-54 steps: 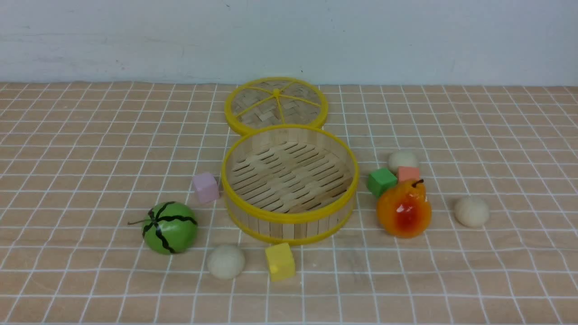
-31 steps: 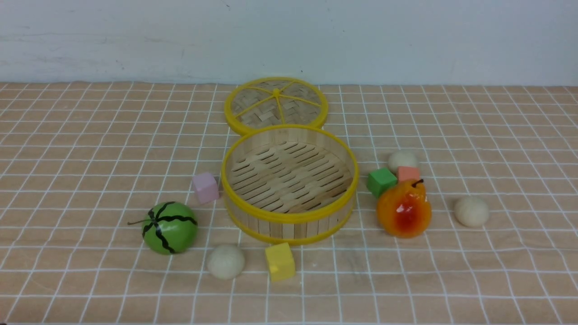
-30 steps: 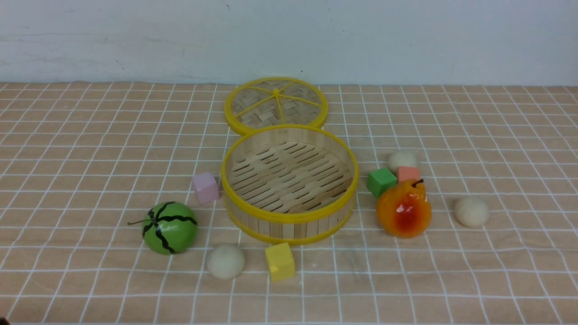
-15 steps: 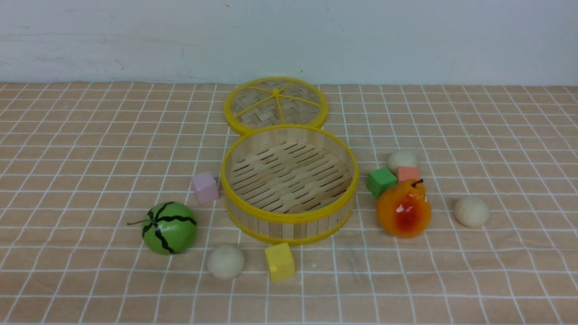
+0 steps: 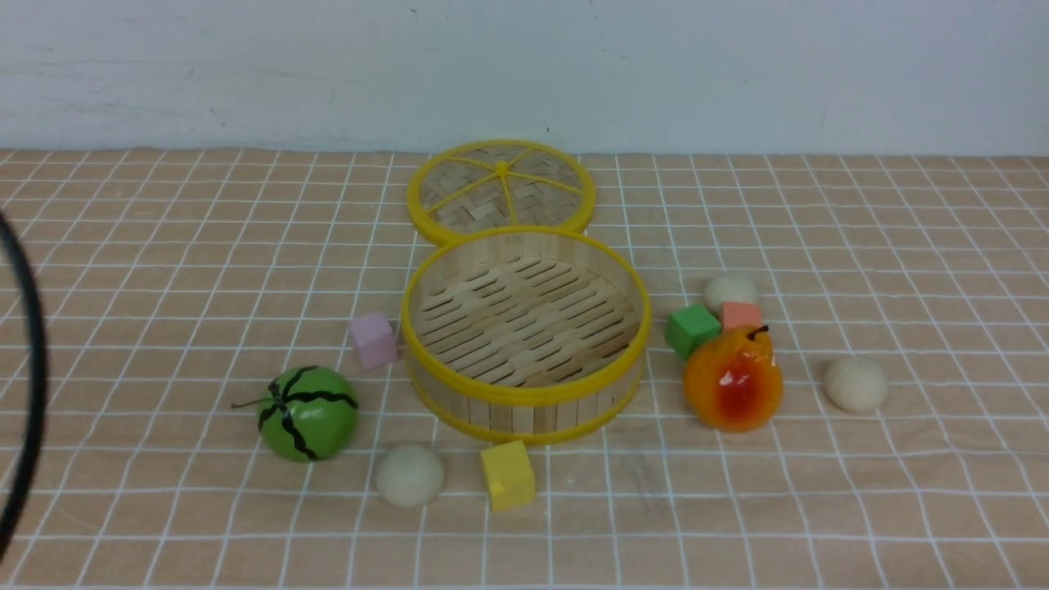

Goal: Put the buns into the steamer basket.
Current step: Use the left arm to grab a steamed stuffed bun

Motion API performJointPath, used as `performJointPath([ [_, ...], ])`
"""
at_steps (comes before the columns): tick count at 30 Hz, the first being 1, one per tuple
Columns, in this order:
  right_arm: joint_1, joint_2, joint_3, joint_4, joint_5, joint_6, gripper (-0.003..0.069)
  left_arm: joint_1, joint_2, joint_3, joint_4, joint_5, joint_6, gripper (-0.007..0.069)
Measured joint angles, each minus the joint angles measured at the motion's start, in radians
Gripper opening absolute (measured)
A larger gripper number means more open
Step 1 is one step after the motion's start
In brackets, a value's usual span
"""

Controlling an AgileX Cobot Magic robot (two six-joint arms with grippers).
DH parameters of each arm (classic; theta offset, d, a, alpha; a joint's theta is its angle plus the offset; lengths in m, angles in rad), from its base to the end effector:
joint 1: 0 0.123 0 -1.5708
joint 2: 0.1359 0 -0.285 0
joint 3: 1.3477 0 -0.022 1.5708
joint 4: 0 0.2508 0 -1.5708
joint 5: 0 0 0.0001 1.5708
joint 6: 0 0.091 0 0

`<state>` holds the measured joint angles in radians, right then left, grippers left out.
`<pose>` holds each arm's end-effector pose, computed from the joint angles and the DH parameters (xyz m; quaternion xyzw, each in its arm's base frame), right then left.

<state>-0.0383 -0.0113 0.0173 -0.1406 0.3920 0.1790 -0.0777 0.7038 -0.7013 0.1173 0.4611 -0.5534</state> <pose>0.0518 -0.0069 0.1731 0.0510 0.8053 -0.0185 0.5904 0.1423 -0.0063 0.3450 -0.1666 0.8090 -0.1257 0.5495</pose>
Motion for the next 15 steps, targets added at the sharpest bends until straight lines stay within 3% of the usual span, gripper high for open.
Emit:
performJointPath([
  [4,0.0,0.0,0.0,0.0,0.0,0.0,0.018,-0.043,0.199,-0.049,-0.075,0.067,0.118,0.0238],
  [9,0.0,0.0,0.0,0.0,0.0,0.0,0.0188,-0.196,0.407,-0.202,-0.169,0.2,0.288,0.0238],
  [15,0.0,0.0,0.0,0.0,0.0,0.0,0.0199,-0.337,0.69,-0.365,-0.153,0.305,0.23,0.0238],
])
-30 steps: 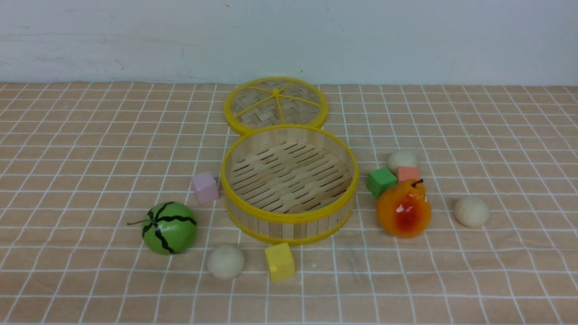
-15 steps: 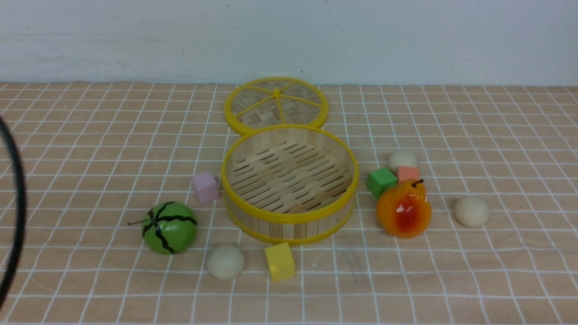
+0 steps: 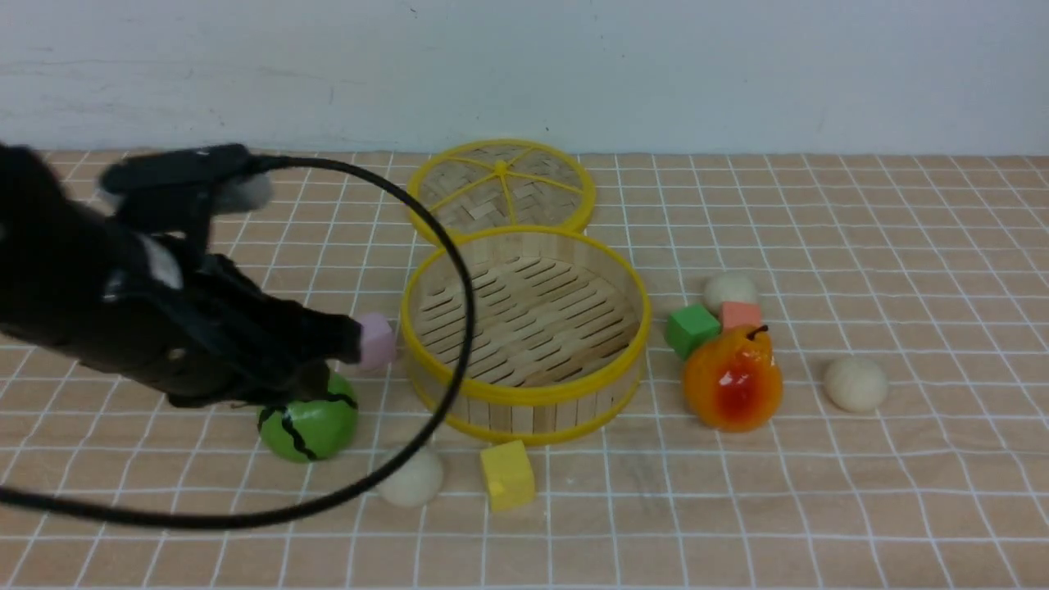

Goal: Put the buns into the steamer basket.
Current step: Use the left arm to grab a steamed stuffed bun

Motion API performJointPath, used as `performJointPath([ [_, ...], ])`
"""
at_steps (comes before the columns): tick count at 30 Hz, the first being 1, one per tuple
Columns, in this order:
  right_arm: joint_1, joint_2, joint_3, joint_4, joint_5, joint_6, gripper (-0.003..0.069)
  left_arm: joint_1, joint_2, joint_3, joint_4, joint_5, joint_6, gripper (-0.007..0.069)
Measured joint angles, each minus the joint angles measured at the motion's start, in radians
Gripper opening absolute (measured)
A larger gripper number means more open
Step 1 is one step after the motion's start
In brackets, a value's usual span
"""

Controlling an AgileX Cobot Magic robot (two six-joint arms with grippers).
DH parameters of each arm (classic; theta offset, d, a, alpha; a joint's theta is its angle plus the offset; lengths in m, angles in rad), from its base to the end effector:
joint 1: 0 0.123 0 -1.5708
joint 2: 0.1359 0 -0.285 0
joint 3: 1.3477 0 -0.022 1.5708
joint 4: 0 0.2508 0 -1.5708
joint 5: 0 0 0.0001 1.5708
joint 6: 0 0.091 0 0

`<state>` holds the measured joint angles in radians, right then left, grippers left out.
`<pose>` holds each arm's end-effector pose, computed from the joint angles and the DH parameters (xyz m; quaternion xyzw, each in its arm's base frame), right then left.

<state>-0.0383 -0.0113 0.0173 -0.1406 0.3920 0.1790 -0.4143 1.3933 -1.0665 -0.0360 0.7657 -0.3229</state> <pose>0.0518 -0.0069 0.1731 0.0510 0.8053 -0.0185 0.5904 0.2606 -0.1171 0.2928 0.0349 0.9595 -0.1151 0.2546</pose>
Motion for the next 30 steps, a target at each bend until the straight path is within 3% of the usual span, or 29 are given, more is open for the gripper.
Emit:
performJointPath([
  [12,0.0,0.0,0.001,0.0,0.0,0.0,0.0216,-0.041,0.328,-0.123,0.025,-0.046,-0.038,0.0238],
  [25,0.0,0.0,0.001,0.0,0.0,0.0,0.0231,-0.041,0.436,-0.13,0.024,-0.088,-0.041,0.0234],
  [30,0.0,0.0,0.001,0.0,0.0,0.0,0.0231,-0.041,0.436,-0.131,0.021,-0.084,-0.04,0.0122],
])
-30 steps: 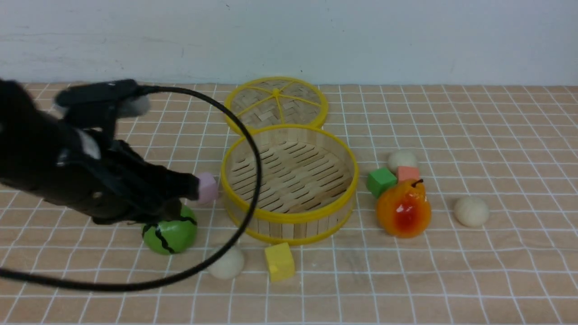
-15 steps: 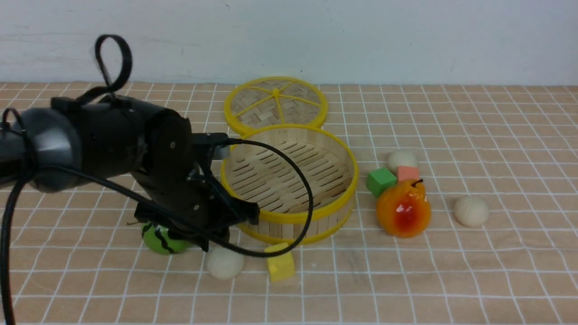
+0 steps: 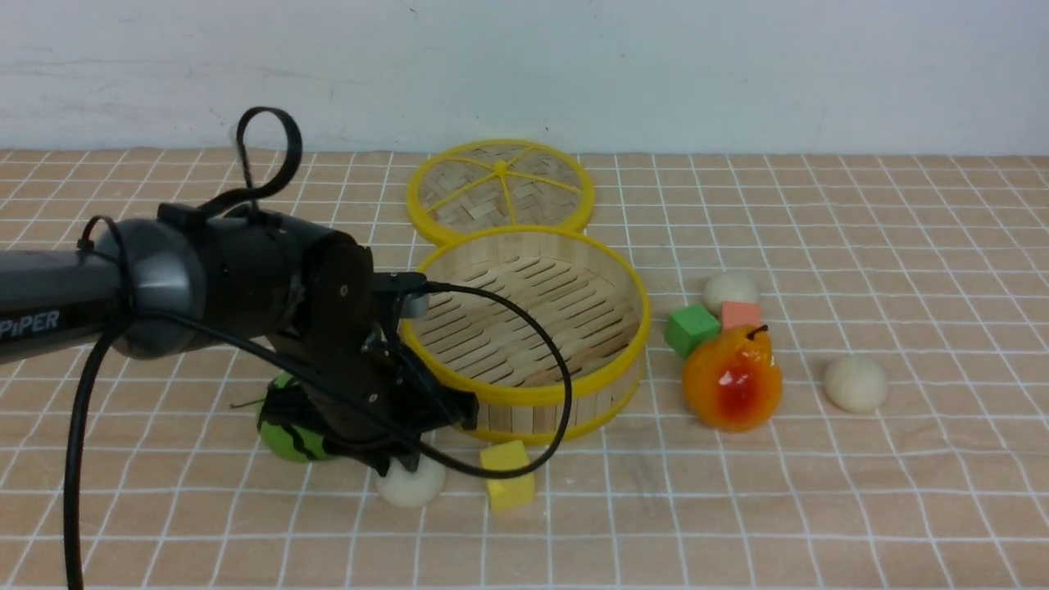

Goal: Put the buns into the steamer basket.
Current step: Use the left arm to grab a steamed stuffed bun, then use the left arm to put the steamed stuffed bun into the steamer

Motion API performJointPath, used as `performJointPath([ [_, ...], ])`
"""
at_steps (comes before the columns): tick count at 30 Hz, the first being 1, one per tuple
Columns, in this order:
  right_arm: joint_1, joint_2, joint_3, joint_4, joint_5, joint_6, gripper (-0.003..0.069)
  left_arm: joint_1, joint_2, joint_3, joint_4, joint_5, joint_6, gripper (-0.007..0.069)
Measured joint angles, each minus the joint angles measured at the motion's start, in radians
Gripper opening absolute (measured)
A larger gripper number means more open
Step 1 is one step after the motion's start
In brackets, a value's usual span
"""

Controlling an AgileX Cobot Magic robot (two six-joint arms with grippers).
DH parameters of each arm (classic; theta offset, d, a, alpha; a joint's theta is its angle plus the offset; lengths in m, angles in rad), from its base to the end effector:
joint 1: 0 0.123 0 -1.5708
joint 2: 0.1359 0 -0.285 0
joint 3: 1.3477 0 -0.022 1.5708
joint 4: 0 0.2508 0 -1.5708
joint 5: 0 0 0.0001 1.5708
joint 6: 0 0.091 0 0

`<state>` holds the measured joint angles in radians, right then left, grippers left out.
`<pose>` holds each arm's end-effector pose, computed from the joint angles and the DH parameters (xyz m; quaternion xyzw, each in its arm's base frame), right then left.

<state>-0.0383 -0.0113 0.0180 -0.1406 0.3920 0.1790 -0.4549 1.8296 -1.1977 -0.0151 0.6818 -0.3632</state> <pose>0.0518 -0.0069 0.1729 0.0510 0.8055 -0.0185 0.5902 0.3285 -0.1616 0.1893 0.0402 0.9844 -0.0734 0.1549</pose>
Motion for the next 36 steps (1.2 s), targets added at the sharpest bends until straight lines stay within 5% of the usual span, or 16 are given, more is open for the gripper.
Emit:
performJointPath([
  [5,0.0,0.0,0.0,0.0,0.0,0.0,0.0232,0.0,0.002,-0.049,-0.001,0.069,0.002,-0.0013],
  [15,0.0,0.0,0.0,0.0,0.0,0.0,0.0238,0.0,-0.017,-0.336,-0.004,0.224,0.002,-0.0013],
  [28,0.0,0.0,0.0,0.0,0.0,0.0,0.0239,0.0,0.155,-0.43,-0.008,-0.042,-0.001,-0.0007],
  [36,0.0,0.0,0.0,0.0,0.0,0.0,0.0239,0.0,0.214,-0.428,-0.008,-0.04,-0.025,0.0122],
])
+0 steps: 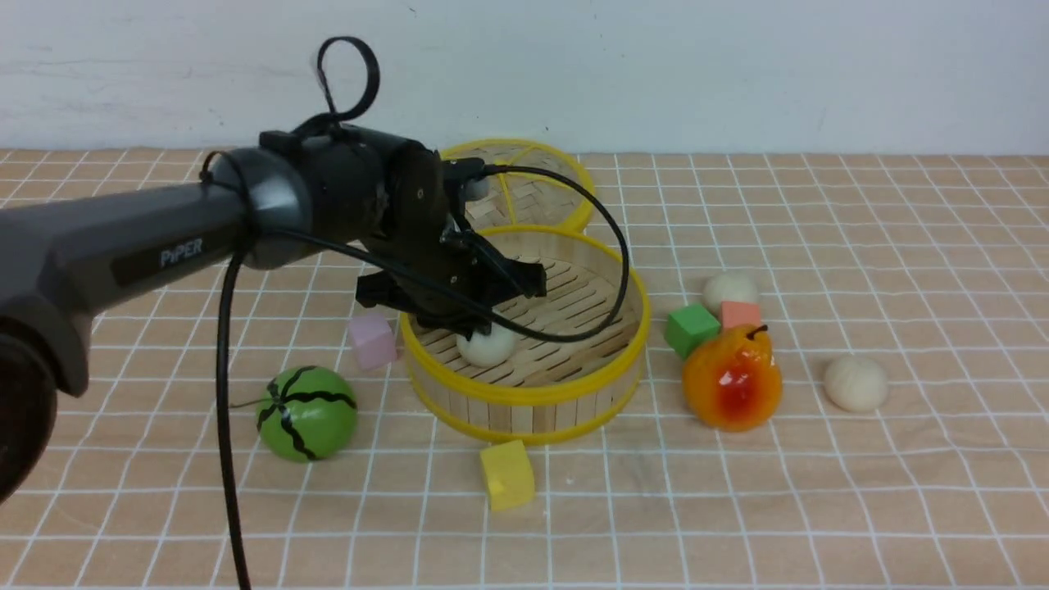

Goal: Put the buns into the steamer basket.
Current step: Use the left arm to put the steamed stuffed bun into the steamer, then use the right arm to grab a steamed stuffed bun

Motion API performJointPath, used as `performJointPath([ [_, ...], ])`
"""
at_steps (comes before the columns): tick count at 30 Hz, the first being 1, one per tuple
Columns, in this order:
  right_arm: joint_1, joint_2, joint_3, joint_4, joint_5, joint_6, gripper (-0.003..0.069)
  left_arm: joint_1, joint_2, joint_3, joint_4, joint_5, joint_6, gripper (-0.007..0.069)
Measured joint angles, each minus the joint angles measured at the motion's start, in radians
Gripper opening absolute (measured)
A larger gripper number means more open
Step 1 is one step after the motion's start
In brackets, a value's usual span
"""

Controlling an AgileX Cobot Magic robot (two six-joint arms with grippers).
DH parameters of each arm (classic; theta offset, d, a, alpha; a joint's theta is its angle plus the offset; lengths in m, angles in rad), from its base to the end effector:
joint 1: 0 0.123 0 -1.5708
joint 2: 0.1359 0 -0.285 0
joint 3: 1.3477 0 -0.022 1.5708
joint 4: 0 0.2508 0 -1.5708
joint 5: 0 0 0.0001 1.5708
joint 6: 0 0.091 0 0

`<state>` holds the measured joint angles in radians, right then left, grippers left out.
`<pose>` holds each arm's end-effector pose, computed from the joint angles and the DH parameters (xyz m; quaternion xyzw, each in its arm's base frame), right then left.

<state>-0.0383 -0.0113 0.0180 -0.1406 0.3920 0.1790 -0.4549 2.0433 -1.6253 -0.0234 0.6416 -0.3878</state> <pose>0.0518 -0.0069 0.1729 0.0510 0.8055 -0.0185 0.5902 0.4112 -0.2026 0.2210 0.0252 0.9552 -0.1292 0.2651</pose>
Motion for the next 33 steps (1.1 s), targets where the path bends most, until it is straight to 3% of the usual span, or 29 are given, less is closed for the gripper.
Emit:
performJointPath([
  [2,0.0,0.0,0.0,0.0,0.0,0.0,0.0239,0.0,-0.031,0.0,0.0,0.039,0.0,0.0226],
  [5,0.0,0.0,0.0,0.0,0.0,0.0,0.0239,0.0,-0.121,0.001,-0.003,0.106,0.02,0.0325],
  [11,0.0,0.0,0.0,0.0,0.0,0.0,0.0239,-0.001,-0.435,0.001,-0.013,0.193,0.058,0.0372],
  [18,0.0,0.0,0.0,0.0,0.0,0.0,0.0239,-0.001,-0.912,0.095,0.013,0.312,0.142,0.0226],
  [20,0.0,0.0,0.0,0.0,0.0,0.0,0.0239,-0.001,-1.086,0.235,0.015,0.33,0.145,0.0137],
  [24,0.0,0.0,0.0,0.0,0.0,0.0,0.0239,-0.001,-1.28,0.454,-0.014,0.319,0.134,0.0039],
  [26,0.0,0.0,0.0,0.0,0.0,0.0,0.0239,-0.001,-1.4,0.671,-0.044,0.27,0.111,-0.0011],
  [28,0.0,0.0,0.0,0.0,0.0,0.0,0.0239,-0.001,-1.513,0.848,-0.071,0.171,0.085,-0.0013],
  [33,0.0,0.0,0.0,0.0,0.0,0.0,0.0239,-0.001,-1.735,1.078,-0.078,-0.047,0.063,-0.0013],
])
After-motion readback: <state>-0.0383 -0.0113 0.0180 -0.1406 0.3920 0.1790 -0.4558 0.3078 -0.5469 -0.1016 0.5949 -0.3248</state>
